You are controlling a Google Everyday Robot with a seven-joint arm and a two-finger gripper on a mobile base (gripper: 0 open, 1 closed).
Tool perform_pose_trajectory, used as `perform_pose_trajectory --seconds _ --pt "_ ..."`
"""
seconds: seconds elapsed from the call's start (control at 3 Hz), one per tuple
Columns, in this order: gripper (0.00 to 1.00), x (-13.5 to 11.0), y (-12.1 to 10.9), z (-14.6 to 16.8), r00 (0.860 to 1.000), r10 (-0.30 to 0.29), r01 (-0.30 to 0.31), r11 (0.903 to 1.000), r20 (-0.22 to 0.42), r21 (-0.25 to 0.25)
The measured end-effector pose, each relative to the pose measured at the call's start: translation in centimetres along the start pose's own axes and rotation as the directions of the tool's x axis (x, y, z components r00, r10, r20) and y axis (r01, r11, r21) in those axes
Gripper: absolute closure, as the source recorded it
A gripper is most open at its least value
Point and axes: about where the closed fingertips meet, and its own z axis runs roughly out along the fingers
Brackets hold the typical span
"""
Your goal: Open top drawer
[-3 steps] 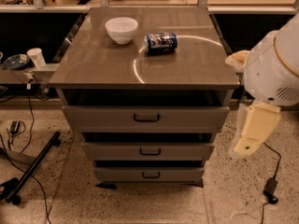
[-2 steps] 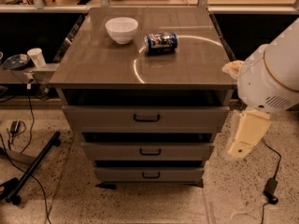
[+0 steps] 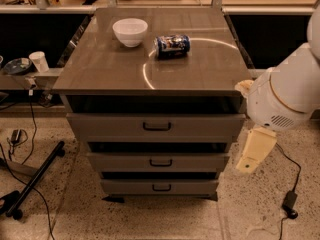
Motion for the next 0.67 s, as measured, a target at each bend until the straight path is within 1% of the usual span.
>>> perform_pose_trajectory --seconds 0.67 --pt "0.00 1.4 0.1 3.5 0.999 0.044 -0.044 0.9979 0.008 -0.047"
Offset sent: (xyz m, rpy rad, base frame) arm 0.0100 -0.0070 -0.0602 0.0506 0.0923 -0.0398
